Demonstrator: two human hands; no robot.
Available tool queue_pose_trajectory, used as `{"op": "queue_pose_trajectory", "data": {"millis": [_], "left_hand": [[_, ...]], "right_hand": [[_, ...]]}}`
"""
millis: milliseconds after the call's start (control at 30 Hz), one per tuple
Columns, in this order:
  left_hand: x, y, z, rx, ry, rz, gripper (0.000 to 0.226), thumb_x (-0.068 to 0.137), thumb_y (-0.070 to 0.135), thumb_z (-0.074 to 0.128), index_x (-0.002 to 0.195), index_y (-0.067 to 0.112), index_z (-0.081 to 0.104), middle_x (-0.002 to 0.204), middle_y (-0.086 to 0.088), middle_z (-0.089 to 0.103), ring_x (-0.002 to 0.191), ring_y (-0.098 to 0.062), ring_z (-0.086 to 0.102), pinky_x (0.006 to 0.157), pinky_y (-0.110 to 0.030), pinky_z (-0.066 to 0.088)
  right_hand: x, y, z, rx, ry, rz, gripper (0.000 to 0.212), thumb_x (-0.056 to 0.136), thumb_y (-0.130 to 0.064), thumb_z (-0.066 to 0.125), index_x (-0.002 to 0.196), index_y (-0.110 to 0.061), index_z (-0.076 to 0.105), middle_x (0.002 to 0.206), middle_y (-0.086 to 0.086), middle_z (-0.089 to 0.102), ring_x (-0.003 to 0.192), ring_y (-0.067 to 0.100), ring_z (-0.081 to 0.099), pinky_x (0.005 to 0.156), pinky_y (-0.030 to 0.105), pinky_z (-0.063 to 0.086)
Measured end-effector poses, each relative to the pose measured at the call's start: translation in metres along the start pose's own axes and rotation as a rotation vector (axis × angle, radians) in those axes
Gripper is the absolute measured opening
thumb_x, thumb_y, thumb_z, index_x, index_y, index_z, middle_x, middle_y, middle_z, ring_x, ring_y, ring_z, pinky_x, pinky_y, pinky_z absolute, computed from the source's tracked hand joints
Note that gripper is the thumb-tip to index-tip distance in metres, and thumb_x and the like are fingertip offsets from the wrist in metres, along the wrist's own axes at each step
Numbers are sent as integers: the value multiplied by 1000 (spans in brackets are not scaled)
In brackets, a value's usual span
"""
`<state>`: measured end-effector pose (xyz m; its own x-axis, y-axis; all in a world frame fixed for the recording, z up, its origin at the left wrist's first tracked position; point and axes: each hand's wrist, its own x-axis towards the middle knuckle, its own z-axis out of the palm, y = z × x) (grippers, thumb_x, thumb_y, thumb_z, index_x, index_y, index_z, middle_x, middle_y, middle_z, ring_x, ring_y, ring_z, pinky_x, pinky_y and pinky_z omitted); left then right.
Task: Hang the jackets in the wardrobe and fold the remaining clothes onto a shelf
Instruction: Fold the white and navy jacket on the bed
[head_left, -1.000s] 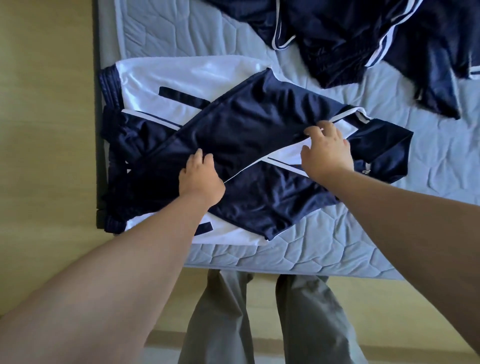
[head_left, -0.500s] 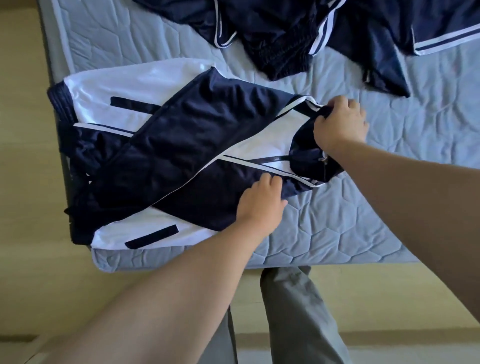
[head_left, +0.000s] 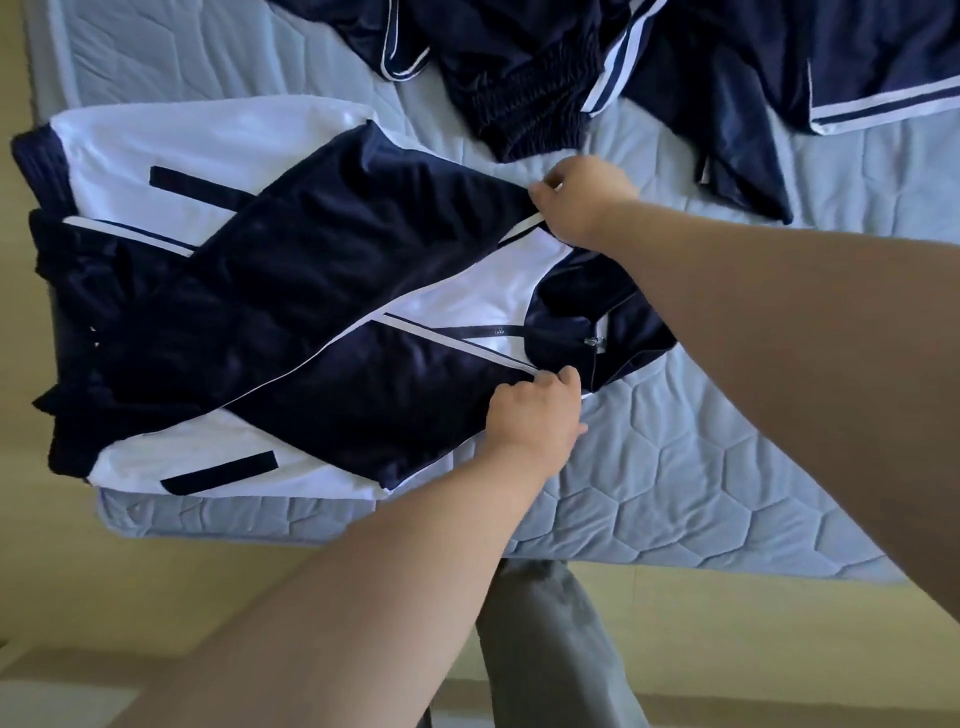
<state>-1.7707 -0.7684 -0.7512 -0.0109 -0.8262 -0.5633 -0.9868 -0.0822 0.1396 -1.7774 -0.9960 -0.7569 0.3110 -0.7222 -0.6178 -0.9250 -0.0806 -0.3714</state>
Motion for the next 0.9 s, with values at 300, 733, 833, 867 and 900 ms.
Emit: {"op": "queue_pose_trajectory", "data": {"millis": [300,733,833,867,900], "left_hand": [[12,4,3,-154,-47,-188,27,89,7,54,115,13,48,104,-9,64,88,-31,70,60,-34,36],[-19,41,-10,-193,38,-21,23,85,9,55,106,19,55,101,-4,62,84,-27,58,61,-35,31],[-28,44,-11,-363,110,-71,11,92,14,54,103,15,57,111,-6,47,70,-24,47,55,-35,33],[-31,42,-11,-435,140,-85,7,93,15,53,100,14,56,112,-5,45,67,-24,44,54,-35,33],[-34,39,-14,-509,169,-106,4,94,15,52,96,13,54,109,-4,44,65,-25,42,55,-35,32]], "right_hand": [[9,-12,-27,-378,-199,-4,45,103,-39,44,67,-12,51,73,6,51,86,27,55,75,32,42],[-37,23,-66,-523,-268,-25,48,110,-41,34,135,-9,58,88,12,48,89,33,54,75,38,44],[-47,34,-77,-478,-295,7,47,108,-46,37,132,-14,62,105,17,57,89,35,60,73,36,46],[-48,36,-78,-412,-302,41,50,106,-50,40,124,-11,66,107,17,59,84,33,60,70,36,47],[-49,37,-80,-308,-302,84,53,104,-52,44,118,-7,68,109,16,62,84,33,63,71,39,50]]}}
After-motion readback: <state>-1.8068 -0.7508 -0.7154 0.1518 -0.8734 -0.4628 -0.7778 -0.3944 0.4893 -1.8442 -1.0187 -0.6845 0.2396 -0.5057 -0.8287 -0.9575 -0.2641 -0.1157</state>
